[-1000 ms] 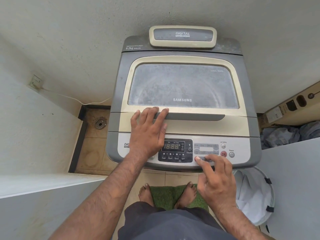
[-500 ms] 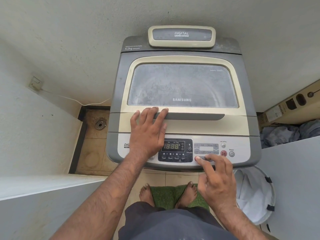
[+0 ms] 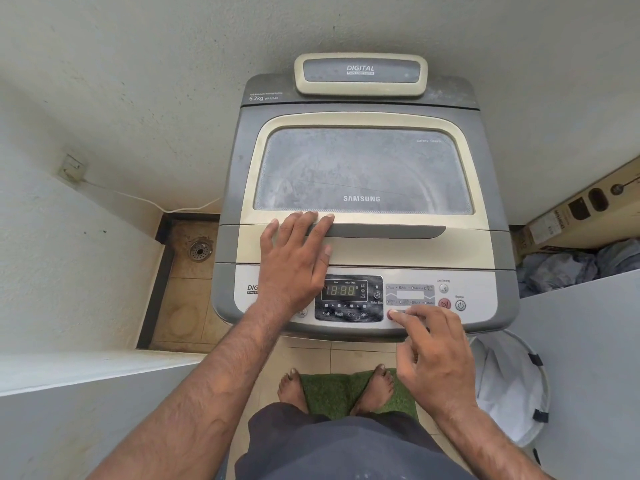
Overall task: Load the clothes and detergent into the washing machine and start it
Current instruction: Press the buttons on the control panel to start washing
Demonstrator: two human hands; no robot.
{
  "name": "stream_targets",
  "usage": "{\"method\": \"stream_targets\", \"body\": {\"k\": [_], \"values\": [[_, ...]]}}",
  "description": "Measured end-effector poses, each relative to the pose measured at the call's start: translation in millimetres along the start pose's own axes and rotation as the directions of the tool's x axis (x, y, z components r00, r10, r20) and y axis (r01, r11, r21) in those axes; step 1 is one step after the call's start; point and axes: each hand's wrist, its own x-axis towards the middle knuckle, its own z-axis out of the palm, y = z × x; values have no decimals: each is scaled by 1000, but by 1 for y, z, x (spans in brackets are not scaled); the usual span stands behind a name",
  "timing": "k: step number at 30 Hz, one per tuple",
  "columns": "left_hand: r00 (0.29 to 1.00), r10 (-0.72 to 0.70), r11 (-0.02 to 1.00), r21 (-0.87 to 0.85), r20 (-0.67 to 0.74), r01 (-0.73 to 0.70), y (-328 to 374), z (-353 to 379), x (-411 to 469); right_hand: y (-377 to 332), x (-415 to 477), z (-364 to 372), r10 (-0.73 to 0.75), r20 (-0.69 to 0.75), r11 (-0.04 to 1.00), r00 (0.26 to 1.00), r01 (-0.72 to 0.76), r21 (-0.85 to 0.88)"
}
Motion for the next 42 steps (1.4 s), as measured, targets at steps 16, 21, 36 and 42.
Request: {"method": "stream_targets", "body": {"k": [16, 21, 36, 42], "values": [[875, -436, 48, -965, 212, 258, 65, -23, -31, -70, 80, 5, 259, 247, 271, 934, -316, 909], [873, -448, -12, -978, 191, 208, 64, -15, -32, -79, 89, 15, 323, 254, 160, 912, -317, 935], [913, -358, 130, -958, 196, 257, 54, 4, -32, -73, 92, 34, 296, 252, 268, 921, -334, 904], [931, -329, 233, -942, 157, 241, 54, 3, -32, -72, 91, 38, 286, 227, 336, 931, -319, 886]]}}
